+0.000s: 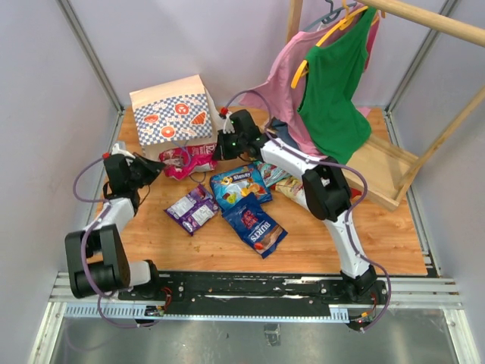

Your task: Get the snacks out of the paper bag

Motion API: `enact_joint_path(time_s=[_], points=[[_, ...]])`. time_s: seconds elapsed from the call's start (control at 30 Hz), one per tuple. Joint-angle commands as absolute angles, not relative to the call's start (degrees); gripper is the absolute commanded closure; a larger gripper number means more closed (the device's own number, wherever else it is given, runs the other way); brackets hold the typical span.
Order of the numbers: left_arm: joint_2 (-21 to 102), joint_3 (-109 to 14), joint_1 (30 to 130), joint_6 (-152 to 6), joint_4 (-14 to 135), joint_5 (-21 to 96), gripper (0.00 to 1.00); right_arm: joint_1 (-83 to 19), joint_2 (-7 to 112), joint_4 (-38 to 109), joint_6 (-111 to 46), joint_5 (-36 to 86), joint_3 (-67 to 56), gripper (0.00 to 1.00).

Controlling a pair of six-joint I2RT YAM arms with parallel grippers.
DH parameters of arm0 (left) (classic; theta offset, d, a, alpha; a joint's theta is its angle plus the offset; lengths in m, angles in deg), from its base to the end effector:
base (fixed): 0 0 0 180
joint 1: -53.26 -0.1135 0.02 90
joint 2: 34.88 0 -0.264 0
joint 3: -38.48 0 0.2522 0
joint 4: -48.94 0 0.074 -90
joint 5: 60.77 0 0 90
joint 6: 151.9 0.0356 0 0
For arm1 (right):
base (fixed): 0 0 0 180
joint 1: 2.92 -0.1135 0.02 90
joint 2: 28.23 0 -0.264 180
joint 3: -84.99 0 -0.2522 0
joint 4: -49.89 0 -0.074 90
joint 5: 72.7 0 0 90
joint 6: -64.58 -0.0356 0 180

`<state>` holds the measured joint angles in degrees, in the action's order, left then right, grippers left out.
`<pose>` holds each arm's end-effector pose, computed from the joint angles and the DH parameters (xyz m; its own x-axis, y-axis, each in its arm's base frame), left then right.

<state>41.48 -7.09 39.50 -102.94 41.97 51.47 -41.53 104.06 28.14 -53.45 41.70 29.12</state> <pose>0.2676 0.0517 0.1978 -0.3721 -0.7168 -0.5896 -0.1700 0.6771 -0.7159 0.4124 0.3482 0.2199 -0.7425 -0.0453 -0.6683 -0.5655 0.5771 0.5892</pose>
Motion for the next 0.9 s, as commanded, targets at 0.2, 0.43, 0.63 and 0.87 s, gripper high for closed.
enact_joint_path(time_s=[0.2, 0.43, 0.63, 0.87], points=[[24.74, -16.75, 39.02, -95.58, 59.63, 43.86, 1.00, -43.58, 88.78, 29.82, -50.03, 38.65, 23.30, 0.99], [19.54, -14.93, 38.89, -95.46, 63.58, 47.65, 0.64, -45.13, 87.44, 30.06, -50.42, 40.53, 23.68, 0.99], [12.03, -19.81, 38.44, -96.05, 70.86, 46.25, 0.24, -50.33, 83.27, 29.89, -49.62, 38.82, 24.05, 0.99], [20.22, -44.39, 35.92, -94.32, 82.98, 51.77, 0.01, -58.22, 80.28, 32.97, -49.59, 36.13, 25.75, 0.99]])
